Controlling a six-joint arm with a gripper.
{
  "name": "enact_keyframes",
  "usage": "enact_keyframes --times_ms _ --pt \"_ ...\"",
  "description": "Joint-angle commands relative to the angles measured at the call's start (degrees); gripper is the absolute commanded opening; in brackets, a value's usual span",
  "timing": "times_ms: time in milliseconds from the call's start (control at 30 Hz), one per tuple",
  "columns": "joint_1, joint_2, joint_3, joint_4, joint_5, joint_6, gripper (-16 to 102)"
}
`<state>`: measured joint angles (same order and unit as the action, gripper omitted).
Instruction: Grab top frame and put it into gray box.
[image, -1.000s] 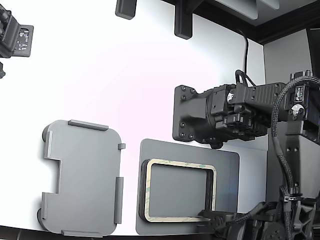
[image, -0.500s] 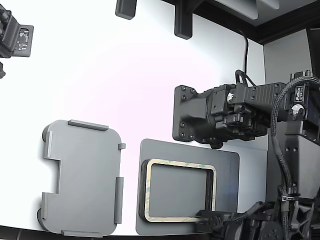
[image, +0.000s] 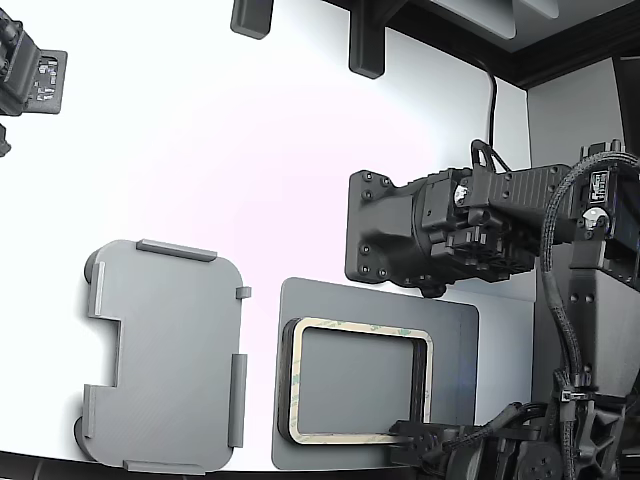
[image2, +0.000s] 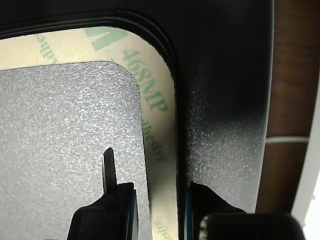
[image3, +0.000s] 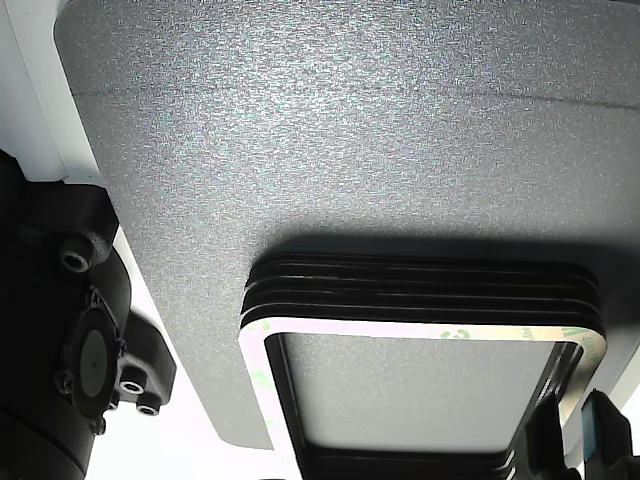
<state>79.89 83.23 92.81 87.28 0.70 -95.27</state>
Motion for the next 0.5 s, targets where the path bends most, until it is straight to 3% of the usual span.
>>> enact_keyframes --times_ms 0,467 --pt "-1.23 1.76 -0.88 -0.35 -0.18 -0.09 36" --pt "-1.23 1.85 -0.44 -0.88 -0.18 -0.26 27"
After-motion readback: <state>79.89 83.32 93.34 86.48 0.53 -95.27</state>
